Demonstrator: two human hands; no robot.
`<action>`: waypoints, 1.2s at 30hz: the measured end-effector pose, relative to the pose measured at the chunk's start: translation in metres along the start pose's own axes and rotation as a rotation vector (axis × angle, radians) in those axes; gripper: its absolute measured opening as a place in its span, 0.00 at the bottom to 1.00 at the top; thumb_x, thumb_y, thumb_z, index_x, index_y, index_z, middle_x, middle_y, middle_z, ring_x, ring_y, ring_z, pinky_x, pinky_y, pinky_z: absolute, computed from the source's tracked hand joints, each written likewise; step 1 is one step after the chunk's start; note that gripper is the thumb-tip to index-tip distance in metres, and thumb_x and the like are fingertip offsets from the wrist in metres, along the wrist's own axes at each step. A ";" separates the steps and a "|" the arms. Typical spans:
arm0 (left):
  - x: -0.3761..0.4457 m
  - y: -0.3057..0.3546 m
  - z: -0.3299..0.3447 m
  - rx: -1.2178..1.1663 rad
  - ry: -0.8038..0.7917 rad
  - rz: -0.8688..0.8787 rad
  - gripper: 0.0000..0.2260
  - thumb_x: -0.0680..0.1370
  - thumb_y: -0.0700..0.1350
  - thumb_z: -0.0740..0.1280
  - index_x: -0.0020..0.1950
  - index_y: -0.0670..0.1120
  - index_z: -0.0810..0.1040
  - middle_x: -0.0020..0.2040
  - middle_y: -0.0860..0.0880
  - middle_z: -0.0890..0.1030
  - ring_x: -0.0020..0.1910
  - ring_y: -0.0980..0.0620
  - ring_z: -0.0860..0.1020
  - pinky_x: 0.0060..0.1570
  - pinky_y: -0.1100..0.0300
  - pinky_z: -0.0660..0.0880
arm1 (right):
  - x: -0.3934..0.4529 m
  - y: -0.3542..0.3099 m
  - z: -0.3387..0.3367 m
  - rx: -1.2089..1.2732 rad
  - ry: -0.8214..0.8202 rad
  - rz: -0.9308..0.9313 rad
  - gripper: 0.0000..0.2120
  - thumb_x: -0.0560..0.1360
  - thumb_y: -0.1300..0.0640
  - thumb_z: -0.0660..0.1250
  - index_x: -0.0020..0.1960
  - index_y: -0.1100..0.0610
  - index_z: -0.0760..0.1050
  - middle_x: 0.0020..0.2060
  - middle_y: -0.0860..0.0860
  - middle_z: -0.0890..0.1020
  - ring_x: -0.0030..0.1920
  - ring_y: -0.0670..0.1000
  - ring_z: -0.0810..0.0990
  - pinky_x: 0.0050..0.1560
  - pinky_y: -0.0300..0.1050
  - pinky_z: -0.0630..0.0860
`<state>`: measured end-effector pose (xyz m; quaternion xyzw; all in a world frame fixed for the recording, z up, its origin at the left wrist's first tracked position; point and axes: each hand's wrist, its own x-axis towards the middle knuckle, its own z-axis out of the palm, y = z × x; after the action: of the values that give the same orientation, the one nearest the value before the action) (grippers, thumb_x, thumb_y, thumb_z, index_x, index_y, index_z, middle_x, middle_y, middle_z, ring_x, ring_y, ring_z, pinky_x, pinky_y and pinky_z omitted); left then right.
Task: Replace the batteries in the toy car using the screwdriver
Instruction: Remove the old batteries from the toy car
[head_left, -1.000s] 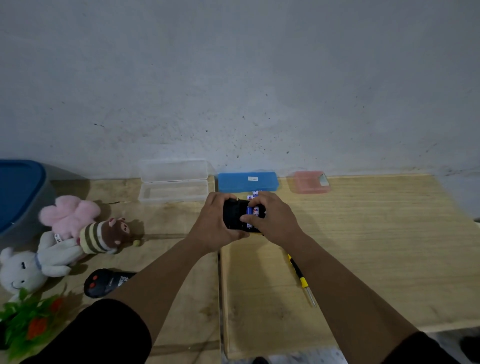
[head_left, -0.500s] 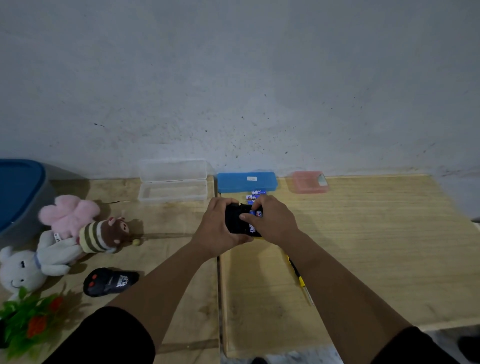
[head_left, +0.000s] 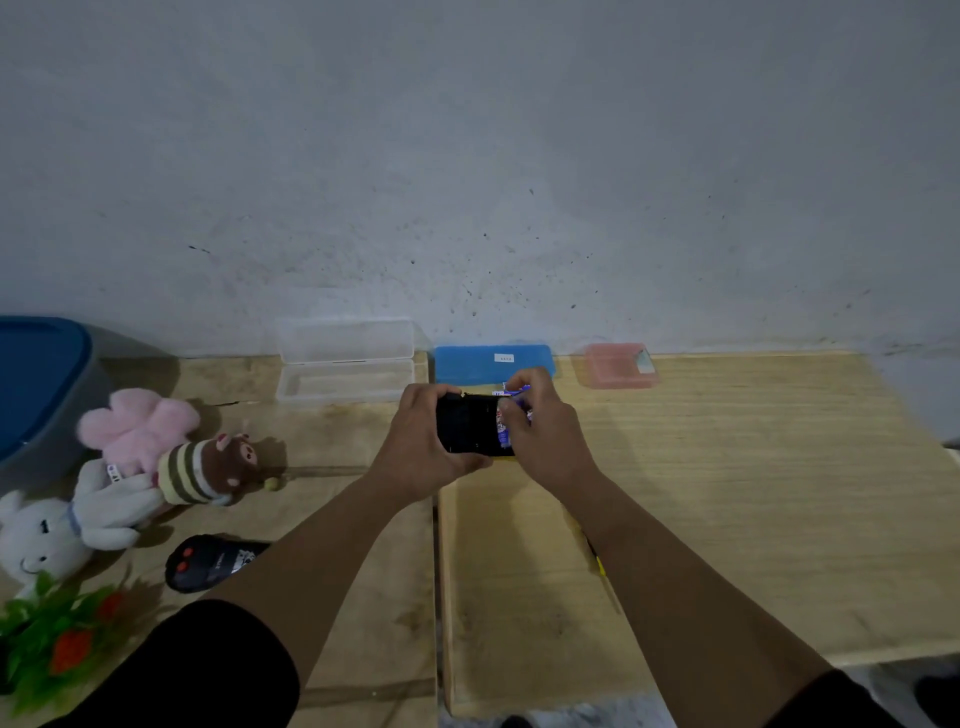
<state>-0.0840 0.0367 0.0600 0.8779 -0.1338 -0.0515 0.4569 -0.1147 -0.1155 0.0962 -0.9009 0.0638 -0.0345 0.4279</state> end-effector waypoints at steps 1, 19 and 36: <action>0.000 -0.001 0.000 0.001 0.000 -0.003 0.37 0.59 0.45 0.81 0.64 0.46 0.68 0.58 0.51 0.66 0.53 0.58 0.70 0.49 0.74 0.66 | 0.002 0.002 -0.002 -0.038 -0.019 0.012 0.07 0.79 0.58 0.58 0.57 0.56 0.67 0.47 0.56 0.79 0.44 0.55 0.79 0.44 0.51 0.78; -0.001 -0.002 0.006 0.007 -0.020 0.056 0.37 0.60 0.45 0.81 0.64 0.46 0.68 0.58 0.52 0.65 0.54 0.57 0.70 0.51 0.74 0.67 | 0.009 0.010 -0.011 -0.228 -0.202 0.099 0.11 0.75 0.49 0.67 0.50 0.54 0.70 0.44 0.52 0.76 0.45 0.54 0.78 0.47 0.53 0.79; 0.000 -0.003 0.008 -0.006 -0.007 0.043 0.37 0.60 0.45 0.81 0.64 0.45 0.68 0.57 0.52 0.65 0.53 0.58 0.70 0.46 0.80 0.65 | 0.004 0.010 0.001 -0.242 -0.154 0.008 0.13 0.74 0.53 0.68 0.55 0.55 0.69 0.51 0.52 0.77 0.48 0.53 0.75 0.48 0.47 0.72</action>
<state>-0.0850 0.0319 0.0529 0.8732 -0.1541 -0.0451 0.4602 -0.1114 -0.1213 0.0878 -0.9457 0.0382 0.0446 0.3198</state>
